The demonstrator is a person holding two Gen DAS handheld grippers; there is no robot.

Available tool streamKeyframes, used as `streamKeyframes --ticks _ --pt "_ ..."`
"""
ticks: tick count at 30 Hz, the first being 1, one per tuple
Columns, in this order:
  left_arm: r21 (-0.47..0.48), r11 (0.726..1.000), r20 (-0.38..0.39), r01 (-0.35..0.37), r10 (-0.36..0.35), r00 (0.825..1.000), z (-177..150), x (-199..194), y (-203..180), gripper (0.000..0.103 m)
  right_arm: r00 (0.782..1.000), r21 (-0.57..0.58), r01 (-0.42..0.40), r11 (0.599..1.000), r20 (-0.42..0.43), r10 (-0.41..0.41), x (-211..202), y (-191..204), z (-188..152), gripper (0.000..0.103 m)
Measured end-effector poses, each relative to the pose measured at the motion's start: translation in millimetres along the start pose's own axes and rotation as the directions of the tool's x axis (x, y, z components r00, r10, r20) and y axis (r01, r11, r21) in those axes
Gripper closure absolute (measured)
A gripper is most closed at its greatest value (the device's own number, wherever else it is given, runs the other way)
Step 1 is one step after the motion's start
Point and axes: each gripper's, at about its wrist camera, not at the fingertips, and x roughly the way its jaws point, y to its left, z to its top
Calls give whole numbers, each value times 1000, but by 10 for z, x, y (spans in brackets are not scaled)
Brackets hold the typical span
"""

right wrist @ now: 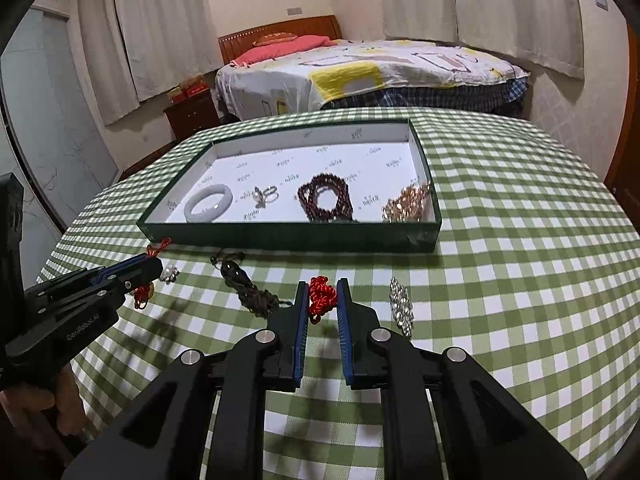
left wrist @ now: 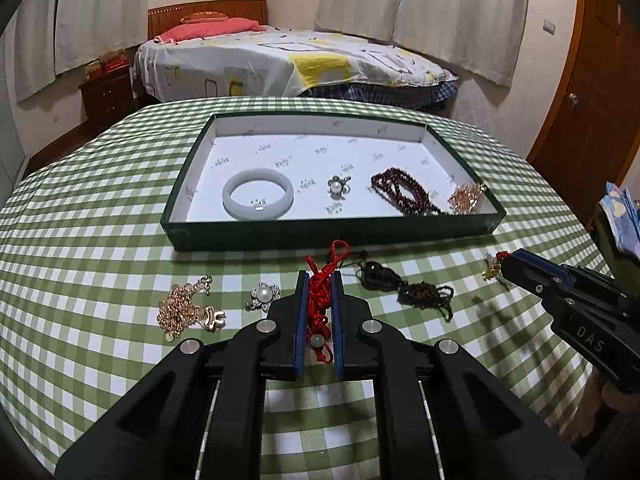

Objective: Organize jewelry
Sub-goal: 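Lift the red tassel with the left tool while the right tool lifts its gold-charm tassel, then release the red tassel into the tray with the left tool while the right tool drops its tassel there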

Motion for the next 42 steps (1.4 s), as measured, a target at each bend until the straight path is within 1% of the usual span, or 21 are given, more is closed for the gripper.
streamKeyframes --ticks 7,12,19,22,25,30,33,37,42 --pt "7 1000 42 16 -16 999 170 -79 -13 93 999 9 1 1000 34 -1 -30 -24 174 88" --pt "21 1000 68 23 -24 997 348 -52 -45 92 997 7 7 1000 73 -8 -17 -46 387 88" --pt "44 999 105 15 -20 994 664 148 -85 92 991 5 19 1000 133 -19 92 -99 743 88" --pt "35 999 111 12 -16 994 831 299 -75 92 990 7 24 1000 142 -25 192 -136 865 88" --pt "41 999 118 -6 1 993 988 473 -74 92 990 16 27 999 136 -29 363 -187 967 88" --pt "46 998 93 -34 29 995 1125 816 -33 92 994 26 40 999 102 -42 686 -256 1029 88" --pt "38 998 56 -41 39 998 1138 1008 7 92 996 30 47 998 69 -49 885 -289 1028 88" --pt "9 999 -14 -45 46 999 1155 1271 100 92 998 24 60 998 30 -60 1096 -327 1047 88" --pt "2 999 -64 -38 38 997 1173 1442 120 92 998 24 66 998 -13 -66 1250 -367 1055 88"
